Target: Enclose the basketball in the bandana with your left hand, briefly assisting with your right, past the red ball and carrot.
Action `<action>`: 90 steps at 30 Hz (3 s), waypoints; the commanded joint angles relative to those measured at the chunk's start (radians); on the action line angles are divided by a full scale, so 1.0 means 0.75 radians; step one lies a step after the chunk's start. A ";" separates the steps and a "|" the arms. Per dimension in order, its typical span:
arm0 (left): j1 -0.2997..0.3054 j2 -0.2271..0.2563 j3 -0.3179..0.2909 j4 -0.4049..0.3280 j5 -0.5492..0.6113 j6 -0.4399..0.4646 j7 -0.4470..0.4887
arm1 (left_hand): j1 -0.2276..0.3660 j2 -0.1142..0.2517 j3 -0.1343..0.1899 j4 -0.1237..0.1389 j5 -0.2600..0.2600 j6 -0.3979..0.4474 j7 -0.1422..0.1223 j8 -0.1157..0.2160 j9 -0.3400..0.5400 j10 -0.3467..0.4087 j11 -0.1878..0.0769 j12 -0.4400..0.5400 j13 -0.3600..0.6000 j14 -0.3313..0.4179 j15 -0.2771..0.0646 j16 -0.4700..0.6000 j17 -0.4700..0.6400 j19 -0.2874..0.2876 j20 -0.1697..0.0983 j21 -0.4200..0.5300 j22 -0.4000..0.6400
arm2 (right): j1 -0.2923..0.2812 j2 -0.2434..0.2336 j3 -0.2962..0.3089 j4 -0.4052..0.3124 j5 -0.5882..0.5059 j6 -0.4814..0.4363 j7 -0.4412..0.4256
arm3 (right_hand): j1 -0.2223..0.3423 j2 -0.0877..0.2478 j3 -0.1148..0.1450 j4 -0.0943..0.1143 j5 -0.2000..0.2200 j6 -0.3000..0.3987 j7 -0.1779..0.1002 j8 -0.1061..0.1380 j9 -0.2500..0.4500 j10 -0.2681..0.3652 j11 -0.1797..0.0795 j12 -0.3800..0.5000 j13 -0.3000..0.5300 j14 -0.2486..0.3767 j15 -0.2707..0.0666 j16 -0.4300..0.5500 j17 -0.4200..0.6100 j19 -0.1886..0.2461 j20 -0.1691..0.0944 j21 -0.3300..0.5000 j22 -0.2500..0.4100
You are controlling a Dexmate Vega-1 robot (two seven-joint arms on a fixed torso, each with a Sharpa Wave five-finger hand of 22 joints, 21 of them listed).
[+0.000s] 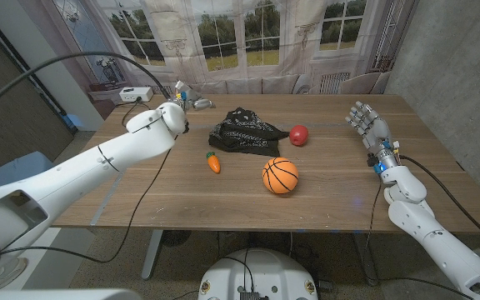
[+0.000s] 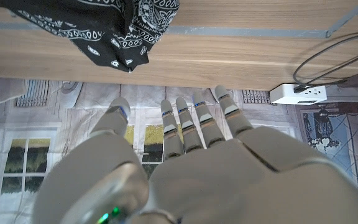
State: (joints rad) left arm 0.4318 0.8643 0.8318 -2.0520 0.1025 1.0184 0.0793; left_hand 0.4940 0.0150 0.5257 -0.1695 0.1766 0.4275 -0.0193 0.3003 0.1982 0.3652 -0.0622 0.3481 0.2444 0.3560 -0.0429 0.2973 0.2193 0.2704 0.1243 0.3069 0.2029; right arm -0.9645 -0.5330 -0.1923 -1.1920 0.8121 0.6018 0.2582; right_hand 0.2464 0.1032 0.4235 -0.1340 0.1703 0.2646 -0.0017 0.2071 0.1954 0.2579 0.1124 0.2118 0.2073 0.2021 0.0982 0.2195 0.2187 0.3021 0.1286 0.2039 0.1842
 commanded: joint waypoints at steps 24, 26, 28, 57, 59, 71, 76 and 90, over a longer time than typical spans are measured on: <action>-0.696 -0.049 0.604 0.212 0.465 0.077 -0.943 | 0.023 -0.037 -0.118 0.025 0.007 0.177 0.018 0.022 0.000 0.175 -0.028 0.119 0.062 0.120 -0.035 0.067 0.071 0.053 -0.042 0.030 0.010 | -0.110 0.036 0.046 -0.078 0.041 0.095 -0.012 | -0.024 0.020 -0.013 0.023 0.005 0.029 0.000 0.008 0.001 0.027 0.002 0.012 0.003 0.027 -0.004 0.013 0.006 0.013 0.010 0.011 0.002; -0.713 -0.065 0.630 0.231 0.501 0.074 -0.984 | 0.028 -0.038 -0.123 0.025 0.008 0.173 0.008 0.016 -0.001 0.183 -0.040 0.127 0.066 0.127 -0.040 0.072 0.077 0.059 -0.048 0.033 0.010 | -0.114 0.043 0.050 -0.070 0.042 0.107 -0.014 | -0.028 0.021 -0.015 0.027 0.005 0.033 0.001 0.009 0.001 0.030 0.001 0.013 0.003 0.028 -0.005 0.013 0.007 0.014 0.012 0.011 0.002; -0.718 -0.081 0.639 0.246 0.530 0.076 -1.008 | 0.033 -0.042 -0.127 0.022 0.009 0.174 0.002 0.013 -0.001 0.194 -0.044 0.136 0.070 0.131 -0.044 0.075 0.080 0.063 -0.050 0.034 0.010 | -0.115 0.056 0.056 -0.059 0.059 0.118 -0.002 | -0.033 0.022 -0.017 0.031 0.005 0.037 0.000 0.010 0.001 0.033 0.002 0.014 0.003 0.028 -0.004 0.014 0.008 0.016 0.012 0.012 0.002; -0.675 -0.314 0.568 0.596 0.693 -0.247 -1.225 | 0.277 -0.028 -0.168 0.006 0.020 0.094 -0.209 -0.078 0.001 -0.037 -0.038 0.151 0.157 -0.071 -0.002 0.028 0.170 -0.038 -0.039 -0.005 0.010 | -0.099 0.088 0.054 -0.015 0.046 0.143 -0.015 | -0.069 0.014 -0.035 0.051 0.008 0.054 0.008 0.009 0.001 0.059 0.012 0.018 0.004 0.056 -0.013 0.024 0.011 0.037 0.011 0.020 0.002; -0.674 -0.328 0.569 0.614 0.710 -0.268 -1.228 | 0.291 -0.023 -0.172 0.007 0.017 0.099 -0.229 -0.080 0.002 -0.065 -0.036 0.148 0.163 -0.097 0.008 0.018 0.175 -0.046 -0.036 -0.009 0.010 | -0.098 0.090 0.056 -0.013 0.053 0.143 -0.010 | -0.070 0.014 -0.036 0.052 0.008 0.054 0.008 0.008 0.001 0.061 0.012 0.018 0.004 0.058 -0.013 0.025 0.011 0.037 0.010 0.020 0.002; -0.662 -0.420 0.559 0.725 0.750 -0.377 -1.275 | 0.336 -0.012 -0.183 0.006 0.013 0.122 -0.269 -0.086 0.000 -0.114 -0.032 0.152 0.180 -0.145 0.018 0.000 0.185 -0.078 -0.039 -0.023 0.009 | -0.066 0.095 0.056 0.030 0.052 0.151 0.003 | -0.073 0.014 -0.038 0.052 0.009 0.056 0.008 0.007 0.001 0.063 0.012 0.017 0.004 0.060 -0.017 0.025 0.011 0.039 0.009 0.020 0.002; -0.661 -0.450 0.575 0.750 0.798 -0.394 -1.284 | 0.345 -0.017 -0.193 0.009 0.013 0.107 -0.268 -0.096 0.000 -0.134 -0.030 0.152 0.186 -0.158 0.026 -0.006 0.188 -0.090 -0.040 -0.028 0.009 | -0.054 0.094 0.053 0.050 0.052 0.144 0.008 | -0.072 0.014 -0.038 0.052 0.010 0.058 0.007 0.007 0.001 0.062 0.012 0.016 0.005 0.062 -0.020 0.025 0.010 0.041 0.009 0.020 0.002; -0.673 -0.575 0.611 0.935 0.873 -0.473 -1.313 | 0.347 0.002 -0.208 0.025 0.010 0.132 -0.256 -0.095 0.001 -0.138 -0.028 0.168 0.196 -0.164 0.029 -0.007 0.199 -0.092 -0.034 -0.031 0.009 | -0.020 0.107 0.050 0.092 0.054 0.148 0.024 | -0.071 0.016 -0.037 0.051 0.011 0.059 0.008 0.005 0.001 0.065 0.013 0.015 0.005 0.066 -0.016 0.025 0.008 0.042 0.010 0.020 0.002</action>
State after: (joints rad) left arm -0.0642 0.5000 1.2737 -1.4538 0.7269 0.7144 -0.8758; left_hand 0.7493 0.0098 0.3731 -0.1517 0.1855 0.5162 -0.2124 0.2254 0.1960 0.2631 -0.0855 0.4668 0.3877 0.2340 -0.0212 0.2942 0.3646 0.2031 0.0981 0.2844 0.2068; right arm -0.9995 -0.4588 -0.1521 -1.1446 0.8550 0.7116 0.2711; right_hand 0.1945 0.1125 0.3934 -0.0976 0.1742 0.3040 0.0054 0.2108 0.1955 0.2970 0.1230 0.2197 0.2068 0.2429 0.0817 0.2329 0.2230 0.3264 0.1364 0.2115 0.1837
